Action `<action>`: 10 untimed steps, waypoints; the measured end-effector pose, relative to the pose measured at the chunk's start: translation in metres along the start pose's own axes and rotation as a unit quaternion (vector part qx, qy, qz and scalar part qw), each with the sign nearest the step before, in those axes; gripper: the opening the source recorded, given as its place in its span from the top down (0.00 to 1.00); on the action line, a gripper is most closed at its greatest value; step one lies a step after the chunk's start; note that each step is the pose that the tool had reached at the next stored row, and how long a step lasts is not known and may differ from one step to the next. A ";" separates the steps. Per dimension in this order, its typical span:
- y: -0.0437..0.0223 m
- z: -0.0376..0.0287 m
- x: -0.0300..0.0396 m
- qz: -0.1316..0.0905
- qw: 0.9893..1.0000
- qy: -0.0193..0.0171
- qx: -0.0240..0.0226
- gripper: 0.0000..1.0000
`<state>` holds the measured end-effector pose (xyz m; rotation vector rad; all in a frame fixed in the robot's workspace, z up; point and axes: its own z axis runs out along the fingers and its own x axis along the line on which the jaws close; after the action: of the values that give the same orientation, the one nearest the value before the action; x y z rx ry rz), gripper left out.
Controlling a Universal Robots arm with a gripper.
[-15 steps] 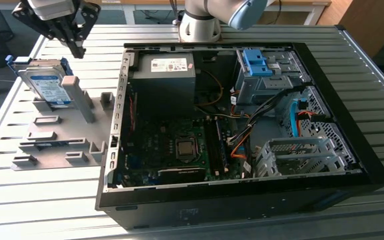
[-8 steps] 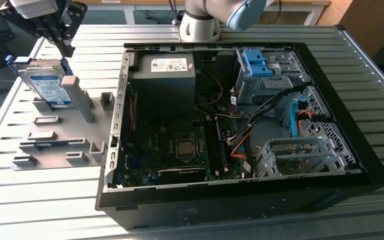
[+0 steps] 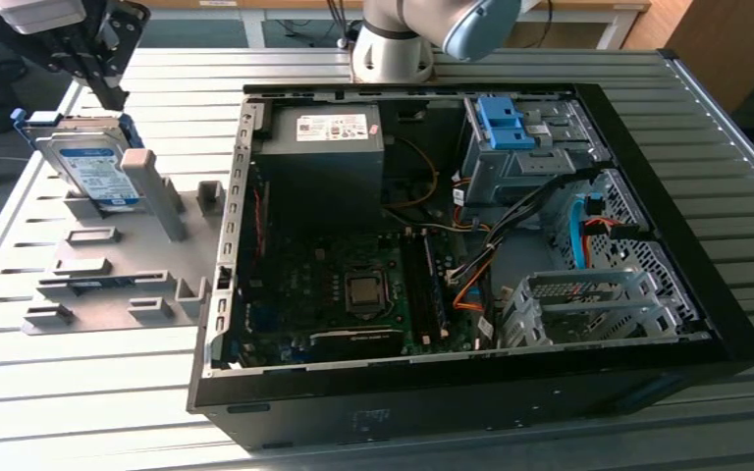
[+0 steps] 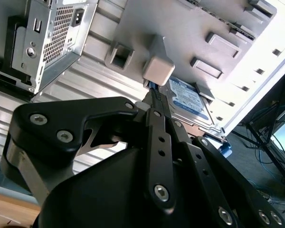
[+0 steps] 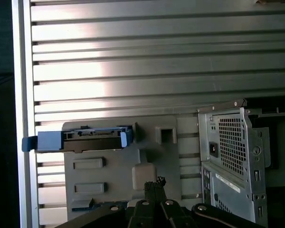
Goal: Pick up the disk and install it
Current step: 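Reach for the disk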
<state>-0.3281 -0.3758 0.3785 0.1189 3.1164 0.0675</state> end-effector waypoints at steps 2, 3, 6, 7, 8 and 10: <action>0.0002 0.0000 0.0023 0.000 1.000 0.000 0.000 0.89; 0.0002 0.0001 0.0032 0.000 1.000 0.000 0.000 0.89; 0.0002 0.0001 0.0037 0.000 1.000 0.000 0.000 0.89; 0.0002 0.0001 0.0037 0.000 1.000 0.000 0.000 0.89; 0.0002 0.0001 0.0037 0.000 1.000 0.000 0.000 0.89; 0.0002 0.0002 0.0037 0.000 1.000 0.000 0.000 0.89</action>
<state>-0.3318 -0.3753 0.3782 0.1191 3.1171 0.0675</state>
